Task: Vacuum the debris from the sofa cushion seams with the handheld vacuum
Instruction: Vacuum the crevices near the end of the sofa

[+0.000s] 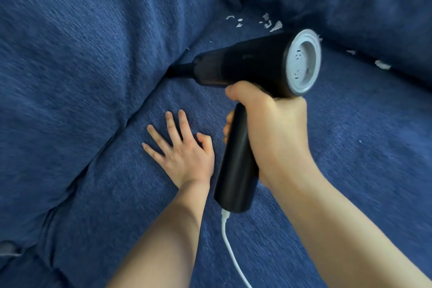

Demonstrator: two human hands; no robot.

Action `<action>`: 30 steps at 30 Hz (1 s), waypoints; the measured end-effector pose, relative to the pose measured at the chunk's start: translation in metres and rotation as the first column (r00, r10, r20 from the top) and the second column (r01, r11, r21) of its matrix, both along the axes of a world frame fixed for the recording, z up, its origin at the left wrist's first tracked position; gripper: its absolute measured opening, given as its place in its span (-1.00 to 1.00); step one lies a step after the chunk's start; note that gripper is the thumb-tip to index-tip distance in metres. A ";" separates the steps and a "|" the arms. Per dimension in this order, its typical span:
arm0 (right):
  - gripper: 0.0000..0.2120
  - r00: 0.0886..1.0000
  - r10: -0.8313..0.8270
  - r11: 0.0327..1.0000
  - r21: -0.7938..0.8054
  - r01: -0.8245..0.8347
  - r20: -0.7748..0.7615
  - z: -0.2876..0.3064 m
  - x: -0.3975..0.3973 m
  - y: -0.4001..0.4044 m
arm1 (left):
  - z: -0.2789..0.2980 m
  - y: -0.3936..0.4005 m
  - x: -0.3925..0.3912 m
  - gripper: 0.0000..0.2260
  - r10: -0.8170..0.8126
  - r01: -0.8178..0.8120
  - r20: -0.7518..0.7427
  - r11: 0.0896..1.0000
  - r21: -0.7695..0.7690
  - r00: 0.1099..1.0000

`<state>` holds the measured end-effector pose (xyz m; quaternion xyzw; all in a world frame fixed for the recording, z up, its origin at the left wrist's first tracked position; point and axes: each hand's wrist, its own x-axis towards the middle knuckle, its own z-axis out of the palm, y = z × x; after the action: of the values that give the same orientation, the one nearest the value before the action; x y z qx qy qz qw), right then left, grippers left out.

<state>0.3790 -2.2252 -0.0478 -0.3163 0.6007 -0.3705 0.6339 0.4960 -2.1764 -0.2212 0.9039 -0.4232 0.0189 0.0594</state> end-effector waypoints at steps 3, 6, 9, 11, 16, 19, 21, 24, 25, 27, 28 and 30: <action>-0.83 1.000 0.004 1.000 0.013 -0.004 0.022 -0.003 0.002 -0.003 | -0.003 -0.001 0.000 -0.49 0.002 -0.002 0.018 1.000 -0.003 1.000; -0.81 0.997 -0.015 0.999 0.038 0.013 0.073 0.000 -0.010 -0.004 | -0.004 -0.001 0.001 -0.45 -0.004 0.004 0.007 1.000 0.009 1.000; -0.82 0.996 -0.053 0.998 -0.014 0.054 0.077 0.002 -0.020 -0.010 | -0.005 -0.001 0.002 -0.46 -0.004 0.003 0.026 1.000 0.027 1.000; -0.82 0.994 -0.097 0.994 -0.047 0.100 0.055 0.000 -0.019 -0.017 | -0.006 -0.001 0.003 -0.46 -0.003 0.002 0.028 1.000 0.029 1.000; -0.82 0.992 -0.119 0.992 -0.039 0.121 0.041 -0.006 -0.006 -0.027 | -0.005 -0.003 0.002 -0.46 0.005 -0.005 0.017 1.000 0.009 1.000; -0.83 0.987 -0.144 0.989 -0.013 0.145 0.067 -0.009 -0.014 -0.022 | -0.007 -0.001 0.003 -0.46 -0.007 0.006 0.022 0.999 0.034 1.000; -0.85 0.985 -0.155 0.987 -0.035 0.158 0.073 -0.008 -0.021 -0.020 | -0.008 -0.001 0.003 -0.46 -0.004 0.002 0.035 0.999 0.043 0.999; -0.82 0.982 -0.176 0.982 -0.055 0.180 0.064 -0.010 -0.021 -0.025 | -0.007 -0.001 0.003 -0.47 0.006 -0.008 0.039 0.999 0.044 0.999; -0.82 0.983 -0.172 0.983 -0.050 0.175 0.062 -0.011 -0.021 -0.027 | -0.008 -0.001 0.003 -0.47 0.000 -0.002 0.037 0.999 0.050 0.999; -0.83 0.987 -0.155 0.986 -0.056 0.158 0.051 -0.009 -0.025 -0.029 | -0.008 0.001 0.003 -0.47 -0.009 0.007 0.035 0.998 0.061 0.999; -0.84 0.987 -0.157 0.985 -0.063 0.160 0.046 -0.008 -0.030 -0.028 | -0.007 0.001 0.003 -0.46 -0.003 0.001 0.032 0.998 0.067 0.999; -0.83 0.980 -0.192 0.978 -0.080 0.195 0.048 -0.004 -0.042 -0.026 | -0.002 -0.001 0.001 -0.46 0.009 -0.010 0.008 0.996 0.084 1.000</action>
<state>0.3375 -2.2512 -0.0518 -0.2755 0.5996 -0.4617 0.5928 0.4973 -2.1777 -0.2233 0.9076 -0.4194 0.0049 0.0198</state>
